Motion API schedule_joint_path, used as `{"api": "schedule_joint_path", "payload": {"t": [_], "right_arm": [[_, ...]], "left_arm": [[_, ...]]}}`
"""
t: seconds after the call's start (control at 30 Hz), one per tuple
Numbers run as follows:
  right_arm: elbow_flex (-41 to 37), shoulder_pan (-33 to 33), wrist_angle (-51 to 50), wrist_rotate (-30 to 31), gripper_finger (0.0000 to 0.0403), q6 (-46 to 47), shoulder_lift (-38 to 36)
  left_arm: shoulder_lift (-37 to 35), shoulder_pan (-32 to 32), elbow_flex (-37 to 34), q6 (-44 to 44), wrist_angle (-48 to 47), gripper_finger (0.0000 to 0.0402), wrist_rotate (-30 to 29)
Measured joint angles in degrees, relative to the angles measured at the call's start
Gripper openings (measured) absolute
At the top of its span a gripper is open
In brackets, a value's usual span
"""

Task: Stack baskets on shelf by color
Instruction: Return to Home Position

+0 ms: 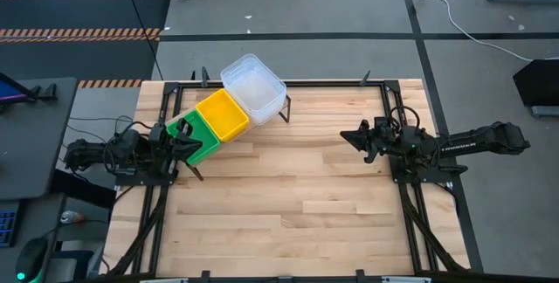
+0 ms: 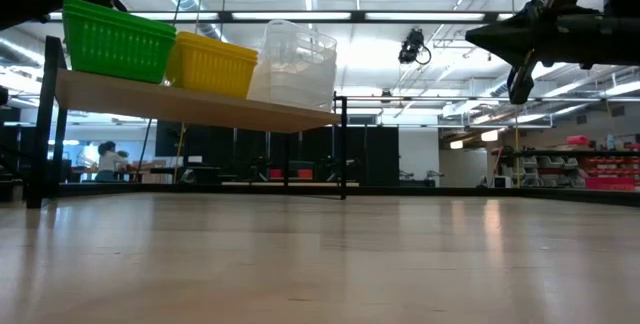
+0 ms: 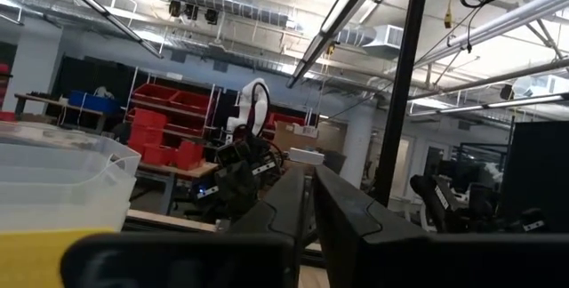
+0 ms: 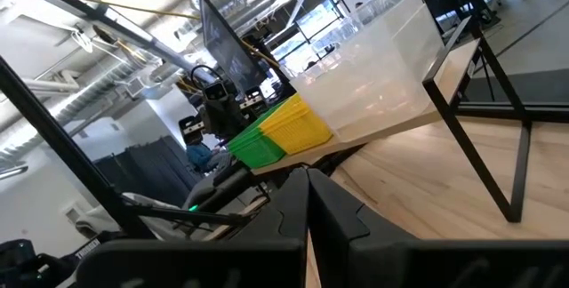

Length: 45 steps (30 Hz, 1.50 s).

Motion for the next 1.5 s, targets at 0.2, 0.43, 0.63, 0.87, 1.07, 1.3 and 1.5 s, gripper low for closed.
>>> {"api": "schedule_joint_path", "payload": {"t": [0.2,0.43,0.63,0.87,1.07,1.3,1.5], "right_arm": [[0.0,0.0,0.0,0.0,0.001,0.0,0.0],[0.0,0.0,0.0,0.0,0.001,0.0,0.0],[0.0,0.0,0.0,0.0,0.001,-0.1,0.0],[0.0,0.0,0.0,0.0,0.001,-0.1,0.0],[0.0,0.0,0.0,0.0,0.001,-0.1,0.0],[0.0,0.0,0.0,0.0,0.001,-0.1,0.0],[0.0,0.0,0.0,0.0,0.001,-0.1,0.0]], "left_arm": [[0.0,0.0,0.0,0.0,0.0,0.0028,0.0],[0.0,0.0,0.0,0.0,0.0,0.0036,0.0],[0.0,0.0,0.0,0.0,0.0,0.0037,0.0],[0.0,0.0,0.0,0.0,0.0,0.003,0.0],[0.0,0.0,0.0,0.0,0.1,0.0037,0.0],[0.0,0.0,0.0,0.0,0.1,0.0034,0.0],[0.0,0.0,0.0,0.0,0.0,0.0031,0.0]]}}
